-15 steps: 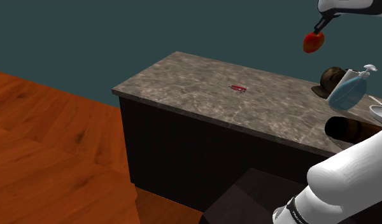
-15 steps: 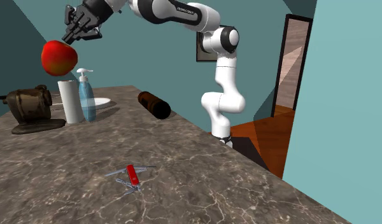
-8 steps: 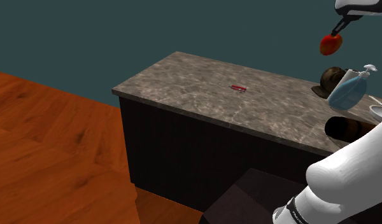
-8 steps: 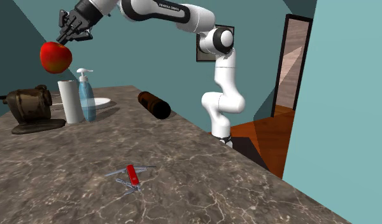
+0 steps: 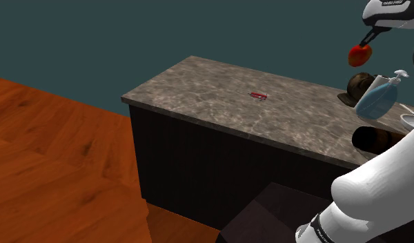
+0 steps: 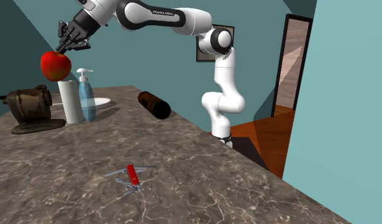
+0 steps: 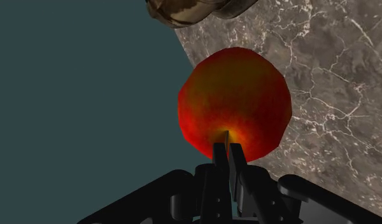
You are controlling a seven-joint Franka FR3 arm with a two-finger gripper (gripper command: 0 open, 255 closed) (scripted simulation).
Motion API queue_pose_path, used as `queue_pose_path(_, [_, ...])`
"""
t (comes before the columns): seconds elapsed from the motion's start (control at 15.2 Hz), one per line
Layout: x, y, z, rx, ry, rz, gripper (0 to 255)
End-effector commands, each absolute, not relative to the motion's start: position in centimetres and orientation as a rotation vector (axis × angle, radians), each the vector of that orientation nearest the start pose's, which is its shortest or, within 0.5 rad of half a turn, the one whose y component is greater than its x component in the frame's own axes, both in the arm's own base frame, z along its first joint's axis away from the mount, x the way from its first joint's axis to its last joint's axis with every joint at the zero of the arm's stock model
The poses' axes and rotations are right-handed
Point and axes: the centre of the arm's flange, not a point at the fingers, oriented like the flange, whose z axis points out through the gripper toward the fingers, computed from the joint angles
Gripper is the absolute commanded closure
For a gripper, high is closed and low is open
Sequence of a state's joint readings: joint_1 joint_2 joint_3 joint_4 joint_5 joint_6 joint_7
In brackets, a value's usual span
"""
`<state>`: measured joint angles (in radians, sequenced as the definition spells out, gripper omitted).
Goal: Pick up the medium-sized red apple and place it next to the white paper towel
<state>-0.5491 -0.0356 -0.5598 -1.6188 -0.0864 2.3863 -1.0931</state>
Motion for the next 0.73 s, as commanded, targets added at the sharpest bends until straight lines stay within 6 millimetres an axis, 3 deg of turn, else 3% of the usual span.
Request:
queue_pose_path(0.0, [25.8,-53.6,70.4,2.374,0.018,0.383,255])
queue_pose_path(0.66, [25.8,-53.6,65.2,2.374,0.018,0.383,255])
